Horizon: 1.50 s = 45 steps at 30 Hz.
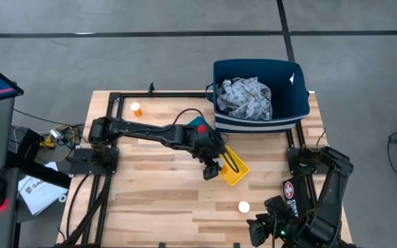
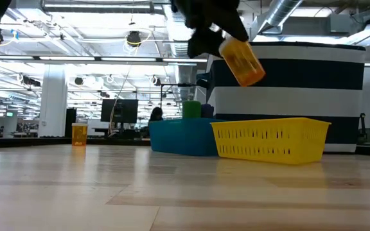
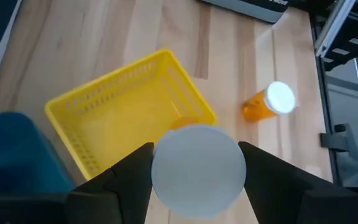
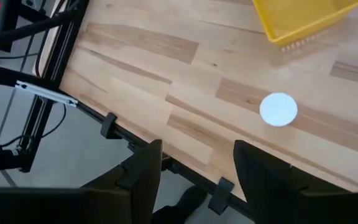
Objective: Pick & Place Medicine items
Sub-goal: Put the top right orange pill bottle into the yellow bin
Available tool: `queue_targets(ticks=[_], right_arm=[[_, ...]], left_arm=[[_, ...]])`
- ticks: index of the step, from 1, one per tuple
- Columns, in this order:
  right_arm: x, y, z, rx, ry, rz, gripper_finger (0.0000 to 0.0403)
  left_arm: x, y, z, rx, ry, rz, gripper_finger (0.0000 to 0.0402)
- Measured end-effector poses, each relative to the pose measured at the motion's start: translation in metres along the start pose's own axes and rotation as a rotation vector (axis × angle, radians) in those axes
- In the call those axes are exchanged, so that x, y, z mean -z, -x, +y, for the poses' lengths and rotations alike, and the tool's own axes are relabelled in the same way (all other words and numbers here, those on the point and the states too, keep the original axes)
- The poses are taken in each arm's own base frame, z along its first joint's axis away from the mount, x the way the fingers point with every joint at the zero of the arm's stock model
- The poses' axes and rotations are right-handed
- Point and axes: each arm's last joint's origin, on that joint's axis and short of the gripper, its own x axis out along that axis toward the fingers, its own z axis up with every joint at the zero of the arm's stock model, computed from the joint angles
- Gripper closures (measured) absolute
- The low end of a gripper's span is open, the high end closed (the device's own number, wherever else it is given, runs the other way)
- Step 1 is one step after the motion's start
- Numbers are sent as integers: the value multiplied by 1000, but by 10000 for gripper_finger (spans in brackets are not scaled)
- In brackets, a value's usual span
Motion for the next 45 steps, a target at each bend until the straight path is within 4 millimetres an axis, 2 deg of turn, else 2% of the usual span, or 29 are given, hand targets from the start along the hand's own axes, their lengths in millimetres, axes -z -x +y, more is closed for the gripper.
queue_targets(ticks=[5, 13, 26, 45], right_arm=[[-4, -4, 2, 8, -9, -12, 207], [-6, -6, 4, 12, -10, -17, 207], [-10, -9, 6, 18, -20, -24, 207], [-10, -9, 6, 20, -22, -22, 207]], left_arm=[[-1, -17, 3, -37, -33, 9, 188], [1, -30, 10, -106, -86, 12, 188], [4, -44, 35, -171, -89, 59, 188], [6, -54, 38, -168, -112, 58, 187]])
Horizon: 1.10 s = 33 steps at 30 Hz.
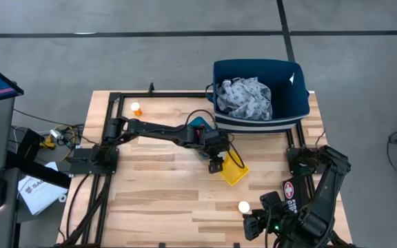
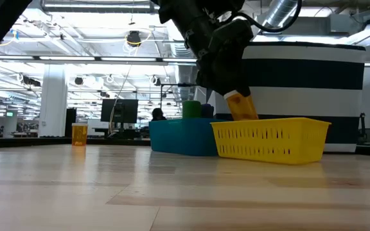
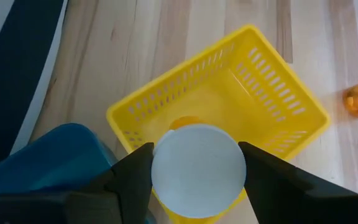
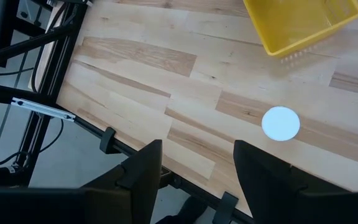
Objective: Pick & Place Medicine items
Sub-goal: Put the top right orange pill bottle into the yellow bin
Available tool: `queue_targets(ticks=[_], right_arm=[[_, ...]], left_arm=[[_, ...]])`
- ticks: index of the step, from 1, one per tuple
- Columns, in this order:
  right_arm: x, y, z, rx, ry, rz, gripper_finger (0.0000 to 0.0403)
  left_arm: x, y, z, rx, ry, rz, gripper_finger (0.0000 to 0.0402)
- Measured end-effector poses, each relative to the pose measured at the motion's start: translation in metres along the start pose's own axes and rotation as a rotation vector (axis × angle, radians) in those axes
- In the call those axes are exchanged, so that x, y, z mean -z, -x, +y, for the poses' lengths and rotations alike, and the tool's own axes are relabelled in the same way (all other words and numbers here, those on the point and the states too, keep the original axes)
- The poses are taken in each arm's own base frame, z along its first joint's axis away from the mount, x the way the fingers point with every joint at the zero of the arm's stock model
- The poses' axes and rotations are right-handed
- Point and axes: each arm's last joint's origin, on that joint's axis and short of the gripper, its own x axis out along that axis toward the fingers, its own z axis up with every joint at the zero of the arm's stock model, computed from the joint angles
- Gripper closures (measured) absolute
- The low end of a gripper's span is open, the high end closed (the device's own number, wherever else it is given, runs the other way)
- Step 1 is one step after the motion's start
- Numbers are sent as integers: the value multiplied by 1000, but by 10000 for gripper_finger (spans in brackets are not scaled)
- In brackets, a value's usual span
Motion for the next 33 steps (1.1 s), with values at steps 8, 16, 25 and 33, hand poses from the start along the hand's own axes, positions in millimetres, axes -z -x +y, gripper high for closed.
queue_targets(ticks=[8, 16, 25, 33], right_arm=[[0, 0, 0, 1, -1, -1, 207], [0, 0, 0, 1, -1, -1, 207], [0, 0, 0, 1, 0, 0, 207], [1, 0, 0, 2, 3, 4, 207]], left_arm=[[1, -4, -1, 3, 4, 3, 187], [1, -4, -2, 13, 21, 5, 187], [17, -15, 1, 4, 28, 51, 187], [18, -15, 1, 3, 28, 50, 187]])
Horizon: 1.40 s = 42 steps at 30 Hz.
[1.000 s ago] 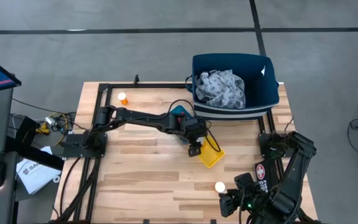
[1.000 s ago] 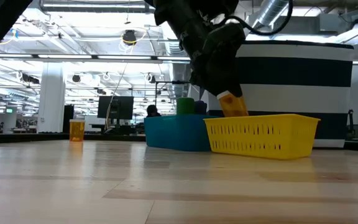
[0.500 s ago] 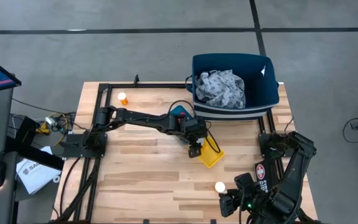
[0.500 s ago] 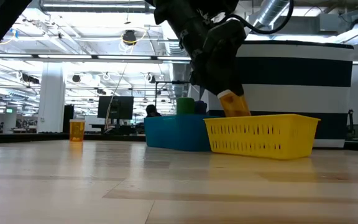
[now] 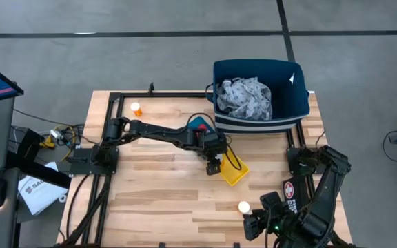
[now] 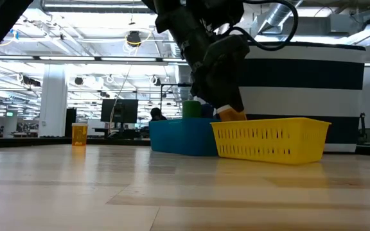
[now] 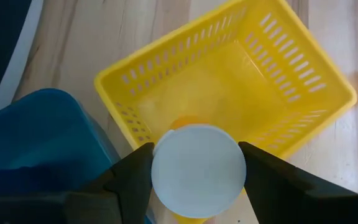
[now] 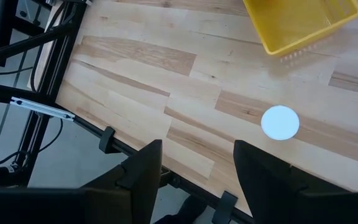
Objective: Pick & Place Medicine items
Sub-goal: Put the top right orange pill bottle into the yellow bin, then put the top orange pill bottle into the yellow bin
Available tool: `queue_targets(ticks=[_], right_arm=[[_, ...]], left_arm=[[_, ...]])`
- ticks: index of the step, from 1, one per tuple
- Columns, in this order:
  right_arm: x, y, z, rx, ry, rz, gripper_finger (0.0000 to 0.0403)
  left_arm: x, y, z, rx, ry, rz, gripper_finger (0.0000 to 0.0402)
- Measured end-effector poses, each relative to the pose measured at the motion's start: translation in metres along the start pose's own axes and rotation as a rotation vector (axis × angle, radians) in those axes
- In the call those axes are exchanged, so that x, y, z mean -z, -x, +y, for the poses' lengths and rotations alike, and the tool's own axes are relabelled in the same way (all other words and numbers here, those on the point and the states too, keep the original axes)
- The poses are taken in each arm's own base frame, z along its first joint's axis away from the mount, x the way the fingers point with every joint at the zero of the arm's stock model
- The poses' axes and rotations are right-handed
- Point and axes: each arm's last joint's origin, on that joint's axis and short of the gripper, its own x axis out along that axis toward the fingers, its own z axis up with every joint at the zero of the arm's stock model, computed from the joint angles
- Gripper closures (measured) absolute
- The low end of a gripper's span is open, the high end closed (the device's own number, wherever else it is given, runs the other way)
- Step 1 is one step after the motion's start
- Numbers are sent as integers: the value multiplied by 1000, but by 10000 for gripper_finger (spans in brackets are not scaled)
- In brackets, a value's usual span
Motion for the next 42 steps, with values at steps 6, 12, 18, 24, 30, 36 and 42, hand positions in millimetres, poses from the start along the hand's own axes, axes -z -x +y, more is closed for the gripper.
queue_targets(ticks=[6, 12, 18, 24, 30, 36, 42], right_arm=[[0, 0, 0, 0, 0, 0, 207], [0, 0, 0, 0, 1, 1, 207], [0, 0, 0, -1, 1, 1, 207], [0, 0, 0, 0, 1, 1, 207], [0, 0, 0, -1, 1, 1, 207], [0, 0, 0, 0, 1, 1, 207], [0, 0, 0, 0, 2, 1, 207]], left_arm=[[-1, 0, 0, 7, -1, -10, 187], [-1, 0, 0, 7, -2, -14, 169], [-2, 0, 0, 8, -2, -17, 152], [-4, 2, 1, 10, 0, -37, 149], [-15, 30, 6, 11, 11, -115, 147], [-20, 82, 29, -105, 27, -143, 148], [-3, 138, 78, -329, 125, -25, 149]])
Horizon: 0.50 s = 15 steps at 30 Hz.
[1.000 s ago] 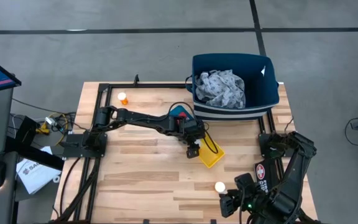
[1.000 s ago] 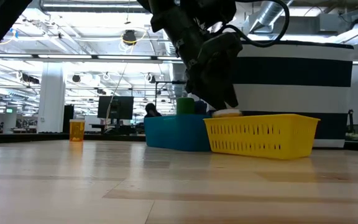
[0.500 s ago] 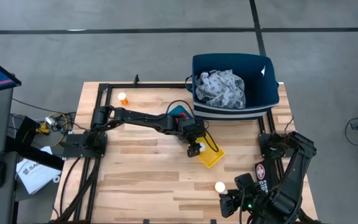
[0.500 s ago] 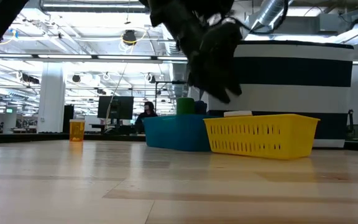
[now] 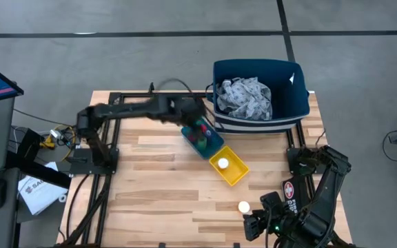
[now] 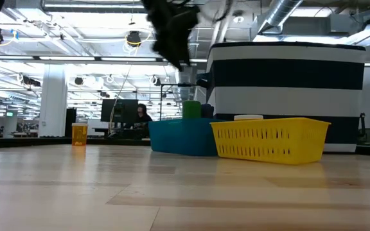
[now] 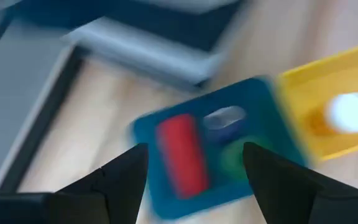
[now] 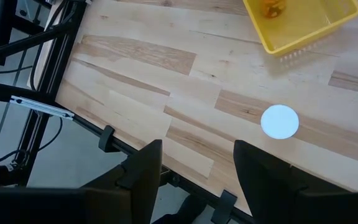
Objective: Pick & Place Medicine items
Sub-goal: Put the top orange pill bottle into the yellow bin
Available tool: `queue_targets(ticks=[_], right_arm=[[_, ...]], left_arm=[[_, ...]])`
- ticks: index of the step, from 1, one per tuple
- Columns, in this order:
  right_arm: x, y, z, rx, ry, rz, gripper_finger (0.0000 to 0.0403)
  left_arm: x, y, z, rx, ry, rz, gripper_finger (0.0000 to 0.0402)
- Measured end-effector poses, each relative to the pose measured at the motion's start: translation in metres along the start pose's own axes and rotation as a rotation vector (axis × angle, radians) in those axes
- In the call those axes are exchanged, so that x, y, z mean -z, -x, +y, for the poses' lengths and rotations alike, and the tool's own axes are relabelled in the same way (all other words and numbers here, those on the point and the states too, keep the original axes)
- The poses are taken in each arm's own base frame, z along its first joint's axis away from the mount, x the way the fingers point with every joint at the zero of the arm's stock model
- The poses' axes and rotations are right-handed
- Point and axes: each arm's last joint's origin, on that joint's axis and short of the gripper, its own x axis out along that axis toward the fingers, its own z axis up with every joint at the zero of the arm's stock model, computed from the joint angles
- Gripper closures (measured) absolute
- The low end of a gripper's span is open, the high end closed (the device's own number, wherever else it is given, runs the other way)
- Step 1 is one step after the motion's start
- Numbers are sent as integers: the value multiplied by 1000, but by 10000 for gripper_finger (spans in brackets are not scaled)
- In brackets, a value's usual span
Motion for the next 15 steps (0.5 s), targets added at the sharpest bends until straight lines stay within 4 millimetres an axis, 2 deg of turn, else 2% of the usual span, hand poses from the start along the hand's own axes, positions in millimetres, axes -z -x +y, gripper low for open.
queue_targets(ticks=[3, 6, 10, 15], right_arm=[[0, 0, 0, 0, 0, 0, 207], [0, 0, 0, 0, -1, -1, 207], [-1, -1, 1, -2, -2, -8, 207], [-4, -3, 2, -16, -1, -36, 207]], left_arm=[[11, 11, 36, -76, 119, 37, 147], [35, 14, 72, -144, 288, 72, 147], [81, 16, 119, -262, 617, 86, 147], [133, 22, 159, -435, 970, -37, 147]])
